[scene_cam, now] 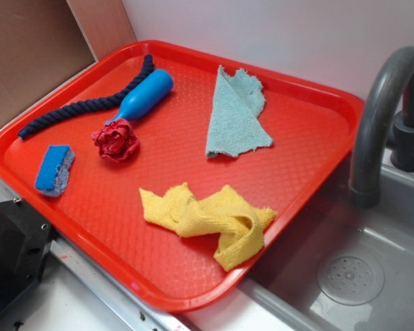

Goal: Grab the blue rope.

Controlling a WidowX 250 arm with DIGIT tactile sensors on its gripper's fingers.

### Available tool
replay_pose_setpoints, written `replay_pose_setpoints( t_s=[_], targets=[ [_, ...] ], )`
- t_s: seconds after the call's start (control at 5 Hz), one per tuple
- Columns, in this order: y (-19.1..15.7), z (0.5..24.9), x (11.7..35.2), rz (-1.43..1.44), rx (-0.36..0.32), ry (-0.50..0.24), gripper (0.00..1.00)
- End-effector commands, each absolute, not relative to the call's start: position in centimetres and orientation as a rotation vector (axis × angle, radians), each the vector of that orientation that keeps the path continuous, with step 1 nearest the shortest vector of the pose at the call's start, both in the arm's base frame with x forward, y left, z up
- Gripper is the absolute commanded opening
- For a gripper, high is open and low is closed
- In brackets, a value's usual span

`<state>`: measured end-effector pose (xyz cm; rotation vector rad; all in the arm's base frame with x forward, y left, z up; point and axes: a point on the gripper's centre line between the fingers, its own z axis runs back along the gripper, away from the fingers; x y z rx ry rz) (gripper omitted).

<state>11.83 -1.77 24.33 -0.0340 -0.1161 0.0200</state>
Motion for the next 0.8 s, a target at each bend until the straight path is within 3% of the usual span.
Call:
replay_pose_setpoints(
  t_s=[0.0, 0.2, 0.6],
  targets=[
    [-1.8, 24.3, 11.8, 0.02, -0.034, -0.116, 1.0],
    [-1.1, 23.8, 12.0, -0.055, 0.001, -0.163, 1.0],
    [3.0, 20.3, 15.0, -0.412, -0.068, -0.194, 1.0]
  ],
)
